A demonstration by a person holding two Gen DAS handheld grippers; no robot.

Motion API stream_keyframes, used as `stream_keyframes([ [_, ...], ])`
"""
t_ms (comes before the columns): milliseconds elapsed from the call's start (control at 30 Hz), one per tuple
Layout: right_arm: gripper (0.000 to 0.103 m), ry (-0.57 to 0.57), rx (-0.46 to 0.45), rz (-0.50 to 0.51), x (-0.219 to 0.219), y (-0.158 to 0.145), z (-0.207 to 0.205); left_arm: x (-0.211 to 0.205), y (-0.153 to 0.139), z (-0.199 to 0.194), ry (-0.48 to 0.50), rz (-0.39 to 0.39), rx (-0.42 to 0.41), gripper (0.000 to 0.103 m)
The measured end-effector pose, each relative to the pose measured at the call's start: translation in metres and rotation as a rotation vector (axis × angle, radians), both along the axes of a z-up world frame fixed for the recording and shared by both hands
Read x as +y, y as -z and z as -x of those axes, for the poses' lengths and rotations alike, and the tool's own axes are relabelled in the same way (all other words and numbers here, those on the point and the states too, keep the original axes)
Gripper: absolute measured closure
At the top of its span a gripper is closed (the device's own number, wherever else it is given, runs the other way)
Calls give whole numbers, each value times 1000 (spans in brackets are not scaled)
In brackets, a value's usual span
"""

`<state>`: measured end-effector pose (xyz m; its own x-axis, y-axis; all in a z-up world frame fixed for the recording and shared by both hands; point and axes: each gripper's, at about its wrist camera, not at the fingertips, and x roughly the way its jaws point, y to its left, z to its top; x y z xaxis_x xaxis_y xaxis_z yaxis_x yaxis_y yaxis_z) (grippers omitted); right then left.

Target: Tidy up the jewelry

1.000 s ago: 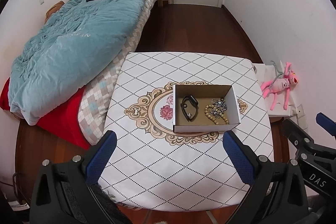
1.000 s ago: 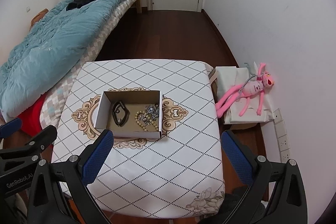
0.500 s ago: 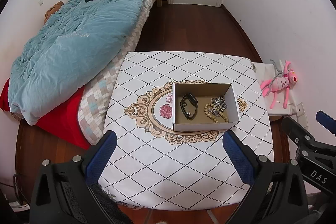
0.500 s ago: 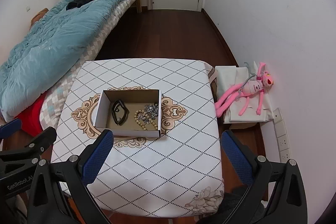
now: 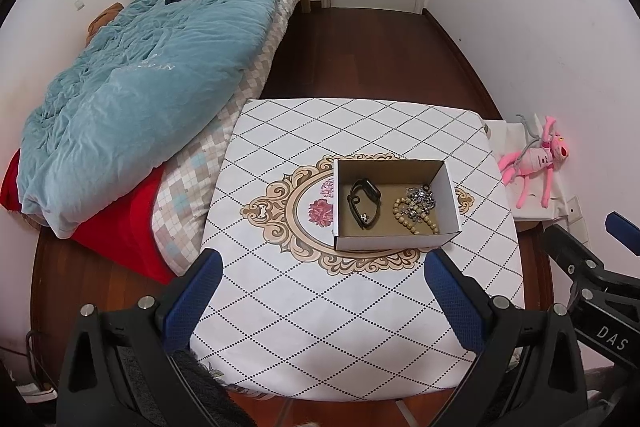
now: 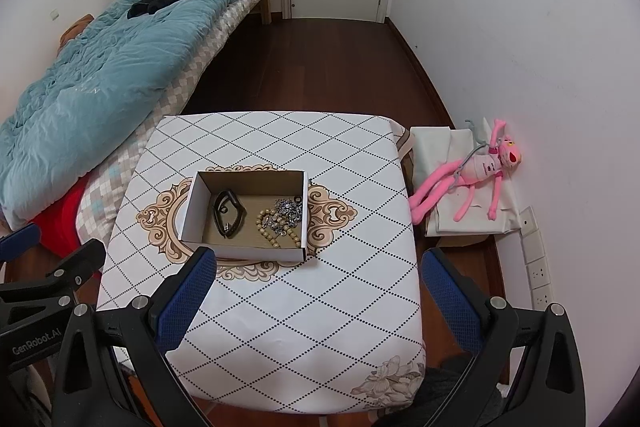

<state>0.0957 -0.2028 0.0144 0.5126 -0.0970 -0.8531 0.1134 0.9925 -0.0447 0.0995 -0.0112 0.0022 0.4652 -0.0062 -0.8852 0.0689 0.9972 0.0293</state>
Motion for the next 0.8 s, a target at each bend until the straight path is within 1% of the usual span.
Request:
stream_keyframes([
  [800,0,-2,4,0,2,-2,2,1,0,1,-2,4,3,0],
])
